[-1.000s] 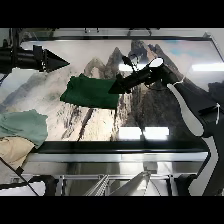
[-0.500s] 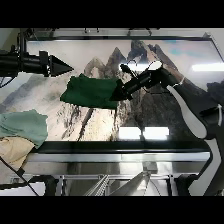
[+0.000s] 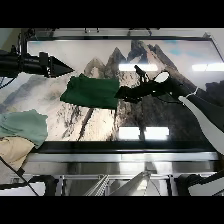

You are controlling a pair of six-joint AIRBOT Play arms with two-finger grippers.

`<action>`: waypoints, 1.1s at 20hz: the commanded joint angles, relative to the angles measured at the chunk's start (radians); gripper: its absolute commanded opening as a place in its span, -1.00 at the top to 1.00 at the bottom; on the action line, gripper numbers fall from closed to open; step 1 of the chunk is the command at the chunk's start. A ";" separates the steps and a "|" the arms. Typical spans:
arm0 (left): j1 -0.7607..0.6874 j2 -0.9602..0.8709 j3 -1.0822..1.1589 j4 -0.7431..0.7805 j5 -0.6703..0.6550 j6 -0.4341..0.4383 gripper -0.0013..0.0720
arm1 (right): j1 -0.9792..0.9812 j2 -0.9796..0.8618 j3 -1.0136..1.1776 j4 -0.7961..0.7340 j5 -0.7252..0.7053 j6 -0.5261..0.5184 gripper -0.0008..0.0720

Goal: Fold the shirts.

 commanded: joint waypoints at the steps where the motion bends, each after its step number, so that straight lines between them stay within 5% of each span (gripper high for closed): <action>1: -0.001 -0.001 0.000 0.001 -0.001 0.017 0.93 | -0.007 -0.056 -0.020 0.060 -0.152 0.011 -0.96; 8: -0.001 -0.001 0.000 0.000 0.000 0.042 0.93 | 0.036 -0.130 -0.013 0.200 -0.271 0.029 -0.95; 13: -0.001 -0.001 0.000 0.000 0.002 0.061 0.93 | 0.092 -0.224 0.107 0.232 -0.205 0.094 -0.60; 16: -0.001 -0.001 0.000 0.000 0.000 0.061 0.93 | 0.132 -0.276 0.192 0.237 -0.170 0.098 -0.56; 17: -0.001 -0.001 0.000 0.000 0.000 0.061 0.93 | 0.142 -0.280 0.206 0.238 -0.170 0.097 -0.17; 18: -0.001 -0.001 0.000 0.000 0.000 0.061 0.93 | 0.146 -0.278 0.215 0.240 -0.156 0.097 0.76; 19: -0.001 -0.001 0.000 0.000 -0.002 0.061 0.93 | 0.145 -0.277 0.229 0.240 -0.133 0.088 0.94; 22: -0.001 -0.001 0.000 0.000 -0.011 0.060 0.93 | 0.131 -0.209 0.240 0.204 -0.091 0.068 0.95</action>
